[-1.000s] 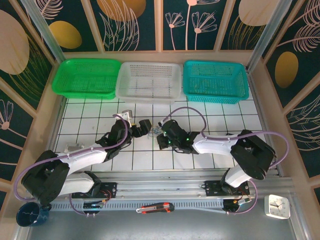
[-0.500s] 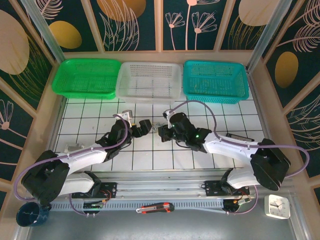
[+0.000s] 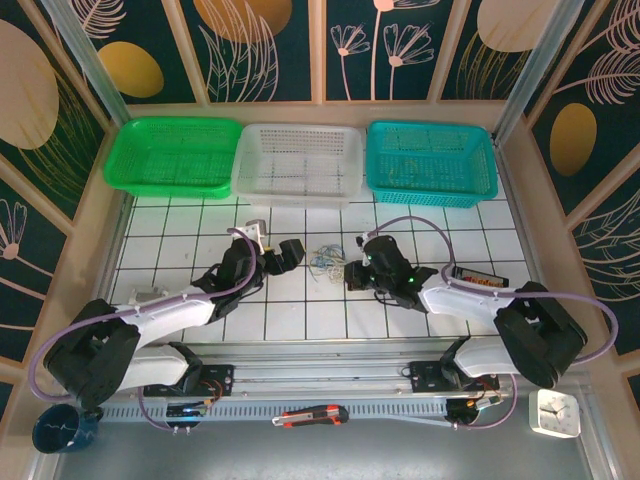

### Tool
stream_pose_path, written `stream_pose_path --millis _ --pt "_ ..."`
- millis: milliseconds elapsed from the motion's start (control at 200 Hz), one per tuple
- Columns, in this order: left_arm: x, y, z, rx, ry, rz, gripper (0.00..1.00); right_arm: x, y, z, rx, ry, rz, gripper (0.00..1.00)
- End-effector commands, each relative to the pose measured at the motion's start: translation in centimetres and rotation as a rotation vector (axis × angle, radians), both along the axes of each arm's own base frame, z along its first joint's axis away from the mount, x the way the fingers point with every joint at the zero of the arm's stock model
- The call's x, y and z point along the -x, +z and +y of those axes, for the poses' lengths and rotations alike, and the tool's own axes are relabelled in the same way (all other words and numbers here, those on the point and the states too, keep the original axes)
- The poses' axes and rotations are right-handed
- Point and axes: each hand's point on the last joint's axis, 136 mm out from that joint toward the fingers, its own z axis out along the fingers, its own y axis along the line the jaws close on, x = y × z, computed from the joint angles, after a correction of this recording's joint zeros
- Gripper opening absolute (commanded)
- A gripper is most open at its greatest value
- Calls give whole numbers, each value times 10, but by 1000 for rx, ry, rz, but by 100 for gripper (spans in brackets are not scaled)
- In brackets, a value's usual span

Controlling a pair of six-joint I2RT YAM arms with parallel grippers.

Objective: Untangle the cables

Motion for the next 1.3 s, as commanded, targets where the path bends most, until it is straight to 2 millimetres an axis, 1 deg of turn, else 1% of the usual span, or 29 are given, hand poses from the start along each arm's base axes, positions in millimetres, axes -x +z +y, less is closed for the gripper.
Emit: stream_pose_path --millis 0,55,130,340,400,510,580,666,711,801,886,1081,1161,1296 --pt "-4 12 -10 7 -30 -32 99 -2 -9 -4 8 -27 22 11" --pt "-5 11 -10 6 -32 -31 99 -1 -9 -4 13 -24 28 21" --pt "-6 11 -11 5 -31 -30 99 -2 -1 -4 9 -25 16 28" --pt "-7 7 -12 -1 -31 -24 99 -11 36 -4 -1 -37 -58 31" --pt "-7 5 -12 -3 -34 -20 99 -13 44 -3 -8 -36 -72 33" --pt "-5 2 -15 -2 -56 -13 99 -15 51 -2 -16 -41 -88 38" --pt "-2 0 -19 5 -81 -5 96 -17 50 -3 -12 -47 -95 42" --pt "2 -1 -27 18 -127 10 92 -21 50 -1 -13 -53 -101 43" --pt "5 -5 -30 24 -147 31 90 -24 49 1 -15 -54 -103 43" --pt "12 -15 -37 46 -183 83 81 -29 47 6 -25 -52 -104 43" --pt "17 -26 -39 46 -197 127 73 -35 42 12 -30 -51 -99 43" --pt "23 -38 -42 -18 -189 147 64 -43 34 18 -56 -60 -87 43" --pt "25 -46 -42 -63 -187 162 60 -45 31 18 -64 -66 -81 43" --pt "30 -55 -49 -103 -205 181 54 -47 28 17 -80 -77 -75 43"
